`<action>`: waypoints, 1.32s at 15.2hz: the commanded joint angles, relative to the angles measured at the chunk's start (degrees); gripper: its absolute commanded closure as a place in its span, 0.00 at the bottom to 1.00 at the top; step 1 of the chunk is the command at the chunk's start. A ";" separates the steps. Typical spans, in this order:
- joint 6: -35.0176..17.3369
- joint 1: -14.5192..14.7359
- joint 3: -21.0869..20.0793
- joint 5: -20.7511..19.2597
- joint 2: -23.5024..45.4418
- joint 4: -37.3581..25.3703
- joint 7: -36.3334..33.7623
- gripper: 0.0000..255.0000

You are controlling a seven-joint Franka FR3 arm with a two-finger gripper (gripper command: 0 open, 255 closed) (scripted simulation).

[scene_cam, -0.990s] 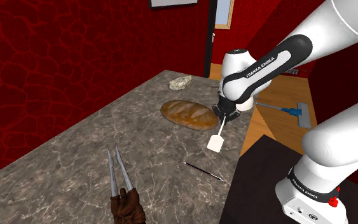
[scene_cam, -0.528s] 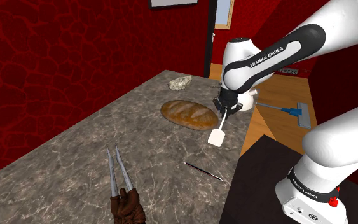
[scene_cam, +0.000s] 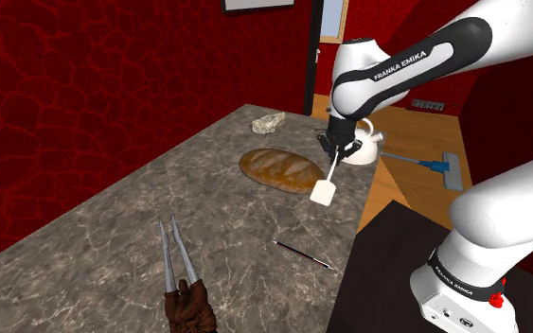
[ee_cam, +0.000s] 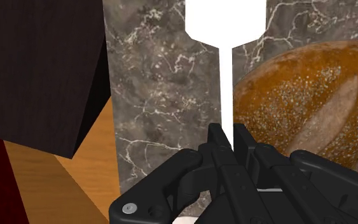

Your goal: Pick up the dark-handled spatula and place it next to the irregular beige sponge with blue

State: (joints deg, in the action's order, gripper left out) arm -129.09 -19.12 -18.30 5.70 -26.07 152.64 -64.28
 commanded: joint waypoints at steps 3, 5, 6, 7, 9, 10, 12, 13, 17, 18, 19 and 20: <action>-0.96 -3.22 1.23 -3.18 7.57 -6.51 1.60 1.00; -1.20 -4.64 1.85 -4.80 11.61 -10.24 2.30 1.00; -1.22 -5.27 2.15 -5.57 13.61 -12.18 2.62 1.00; -1.17 -5.84 2.45 -6.32 15.59 -14.17 2.91 1.00; -0.87 -6.83 3.05 -7.73 19.53 -18.31 3.47 1.00; -0.62 -7.25 3.34 -8.39 21.49 -20.47 3.75 1.00; 0.06 -7.98 3.91 -9.60 25.38 -24.95 4.29 1.00; 0.49 -8.29 4.19 -10.16 27.32 -27.27 4.57 1.00; 2.78 -9.14 5.29 -12.08 35.14 -37.23 5.74 1.00; 3.50 -9.28 5.55 -12.48 37.13 -39.90 6.06 1.00; 4.28 -9.38 5.81 -12.85 39.13 -42.66 6.39 1.00; 5.13 -9.47 6.07 -13.19 41.16 -45.51 6.73 1.00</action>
State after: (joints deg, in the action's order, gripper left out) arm -124.62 -28.39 -12.57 -7.07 12.86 110.01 -58.01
